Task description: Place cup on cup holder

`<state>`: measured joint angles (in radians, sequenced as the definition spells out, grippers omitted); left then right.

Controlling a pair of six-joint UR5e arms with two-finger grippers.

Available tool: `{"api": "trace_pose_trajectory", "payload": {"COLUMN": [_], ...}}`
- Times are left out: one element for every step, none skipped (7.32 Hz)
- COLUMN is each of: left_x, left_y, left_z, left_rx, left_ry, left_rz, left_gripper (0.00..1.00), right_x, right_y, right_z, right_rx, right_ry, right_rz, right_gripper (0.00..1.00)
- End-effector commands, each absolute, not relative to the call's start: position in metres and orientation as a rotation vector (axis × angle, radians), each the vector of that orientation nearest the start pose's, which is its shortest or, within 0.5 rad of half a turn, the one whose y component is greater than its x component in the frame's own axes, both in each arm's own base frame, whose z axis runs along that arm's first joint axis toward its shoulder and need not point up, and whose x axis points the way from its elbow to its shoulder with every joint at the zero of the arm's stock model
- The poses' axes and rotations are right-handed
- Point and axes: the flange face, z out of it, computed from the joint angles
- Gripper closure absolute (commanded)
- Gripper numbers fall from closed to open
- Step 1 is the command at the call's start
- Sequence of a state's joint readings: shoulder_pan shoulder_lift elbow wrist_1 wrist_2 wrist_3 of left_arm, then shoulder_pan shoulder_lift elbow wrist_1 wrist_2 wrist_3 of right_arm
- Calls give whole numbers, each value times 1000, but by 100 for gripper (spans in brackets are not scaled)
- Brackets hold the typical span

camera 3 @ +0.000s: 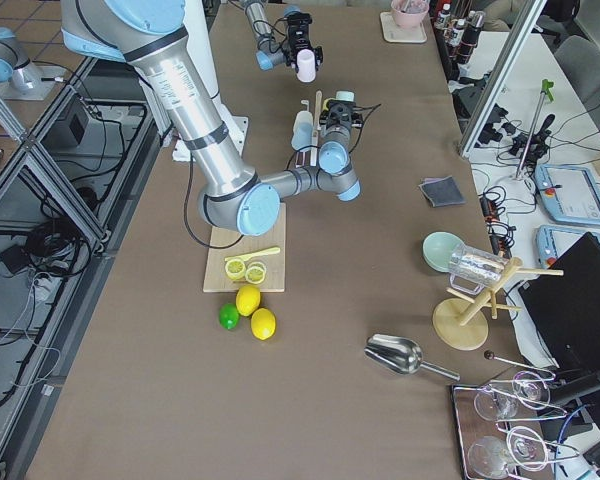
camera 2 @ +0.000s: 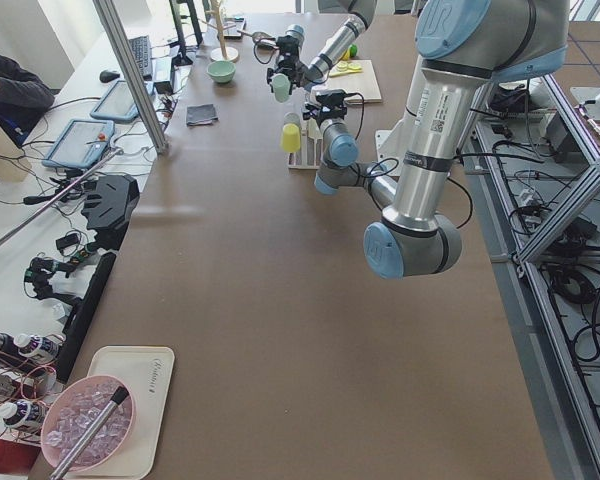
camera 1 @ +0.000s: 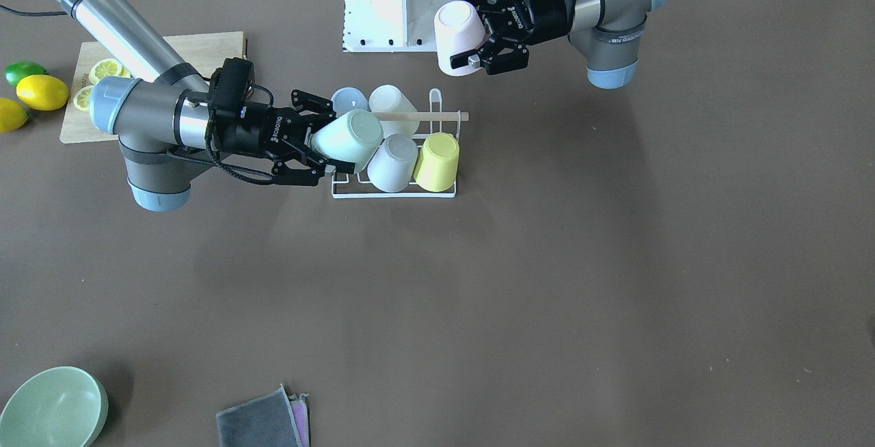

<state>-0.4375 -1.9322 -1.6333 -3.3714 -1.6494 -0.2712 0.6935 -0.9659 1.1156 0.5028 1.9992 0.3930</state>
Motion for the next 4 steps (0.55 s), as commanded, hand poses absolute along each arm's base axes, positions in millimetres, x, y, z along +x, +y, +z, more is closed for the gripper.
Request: {"api": "trace_pose_trajectory", "payload": {"left_x": [438, 442, 446, 449], "left_y": [-341, -340, -338, -334], "left_z": [261, 262, 264, 265], "left_rx": [1701, 1695, 1685, 1680], "left_ry": [1502, 1502, 1504, 1510], "left_rz": [553, 551, 556, 563], "left_gripper": [75, 75, 75, 74], "right_x": [-444, -444, -446, -449], "right_y": [-471, -468, -465, -459], "right_z": [320, 328, 331, 336], "right_rx": [1658, 1645, 1644, 1642], "right_ry": [-1530, -1527, -1526, -1522], "right_rz": [-742, -745, -751, -764], "right_gripper": [83, 83, 83, 83]}}
